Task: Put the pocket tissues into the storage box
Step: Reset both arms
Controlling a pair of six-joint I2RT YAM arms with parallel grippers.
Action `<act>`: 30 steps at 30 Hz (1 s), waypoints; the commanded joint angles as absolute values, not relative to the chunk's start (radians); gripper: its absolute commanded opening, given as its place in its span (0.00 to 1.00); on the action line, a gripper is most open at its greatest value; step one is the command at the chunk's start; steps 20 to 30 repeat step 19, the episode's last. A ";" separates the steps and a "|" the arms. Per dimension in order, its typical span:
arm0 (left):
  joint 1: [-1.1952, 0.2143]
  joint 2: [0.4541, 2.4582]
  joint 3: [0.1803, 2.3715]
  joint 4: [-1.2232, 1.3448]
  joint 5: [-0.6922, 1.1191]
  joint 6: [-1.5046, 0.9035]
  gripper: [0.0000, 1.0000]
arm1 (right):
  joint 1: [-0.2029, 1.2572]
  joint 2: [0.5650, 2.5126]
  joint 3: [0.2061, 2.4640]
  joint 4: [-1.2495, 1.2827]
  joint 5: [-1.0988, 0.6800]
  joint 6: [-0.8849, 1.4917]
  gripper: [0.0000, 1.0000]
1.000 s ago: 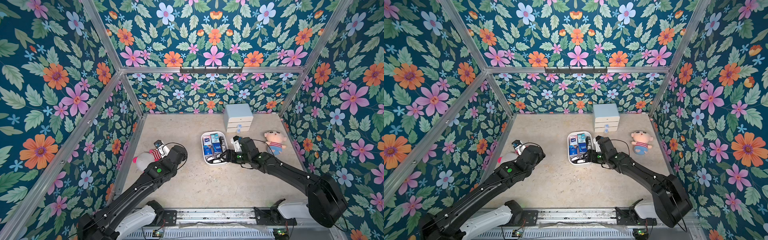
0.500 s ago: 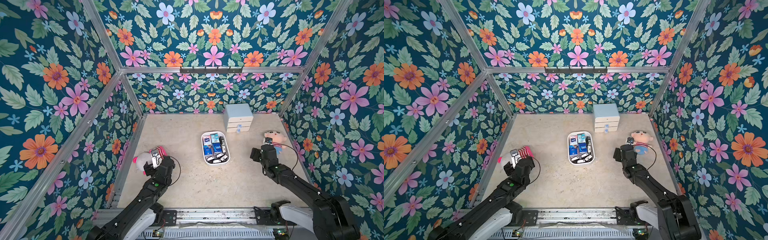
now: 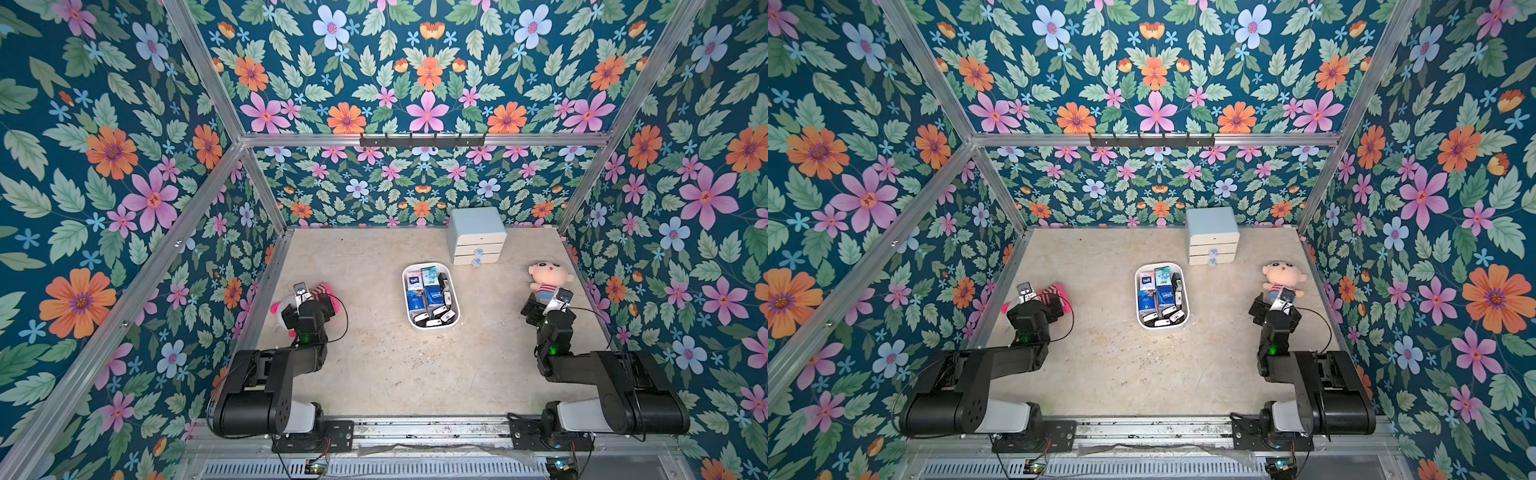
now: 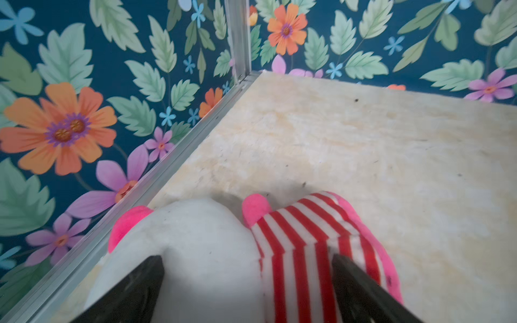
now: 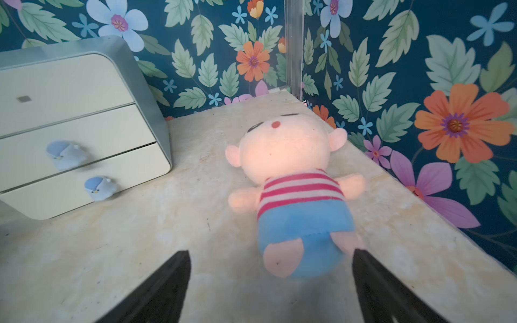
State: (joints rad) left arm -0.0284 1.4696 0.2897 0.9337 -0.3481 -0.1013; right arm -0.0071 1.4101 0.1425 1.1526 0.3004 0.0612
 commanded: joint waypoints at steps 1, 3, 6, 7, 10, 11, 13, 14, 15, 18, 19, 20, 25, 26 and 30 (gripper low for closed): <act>-0.014 1.566 0.289 1.166 -0.182 -0.055 1.00 | -0.040 1.451 0.098 1.431 0.195 0.102 0.99; -0.014 1.615 0.266 1.289 -0.154 -0.030 1.00 | -0.040 1.434 0.113 1.345 0.201 0.104 0.99; -0.012 1.604 0.258 1.285 -0.188 -0.055 1.00 | -0.037 1.424 0.118 1.329 0.206 0.099 0.99; -0.012 1.597 0.260 1.264 -0.192 -0.057 1.00 | -0.037 1.439 0.109 1.368 0.202 0.097 0.99; -0.013 1.597 0.262 1.259 -0.200 -0.055 1.00 | -0.035 1.430 0.116 1.344 0.203 0.093 0.99; -0.014 1.594 0.265 1.249 -0.200 -0.055 1.00 | -0.031 1.434 0.116 1.347 0.203 0.089 0.99; -0.014 1.594 0.266 1.248 -0.200 -0.056 1.00 | -0.029 1.448 0.114 1.382 0.191 0.083 0.99; -0.014 1.594 0.265 1.249 -0.200 -0.055 1.00 | -0.029 1.448 0.133 1.344 0.156 0.066 0.99; -0.014 1.594 0.267 1.246 -0.200 -0.055 1.00 | -0.021 1.442 0.141 1.317 0.152 0.055 0.99; -0.014 1.594 0.267 1.244 -0.200 -0.055 1.00 | -0.017 1.449 0.135 1.341 0.157 0.052 0.99; -0.015 1.594 0.267 1.244 -0.199 -0.055 1.00 | -0.016 1.445 0.134 1.332 0.156 0.049 0.99; -0.015 1.594 0.267 1.244 -0.199 -0.055 1.00 | -0.016 1.445 0.134 1.332 0.156 0.049 0.99; -0.015 1.594 0.267 1.244 -0.199 -0.055 1.00 | -0.016 1.445 0.134 1.332 0.156 0.049 0.99; -0.015 1.594 0.267 1.244 -0.199 -0.055 1.00 | -0.016 1.445 0.134 1.332 0.156 0.049 0.99; -0.015 1.594 0.267 1.244 -0.199 -0.055 1.00 | -0.016 1.445 0.134 1.332 0.156 0.049 0.99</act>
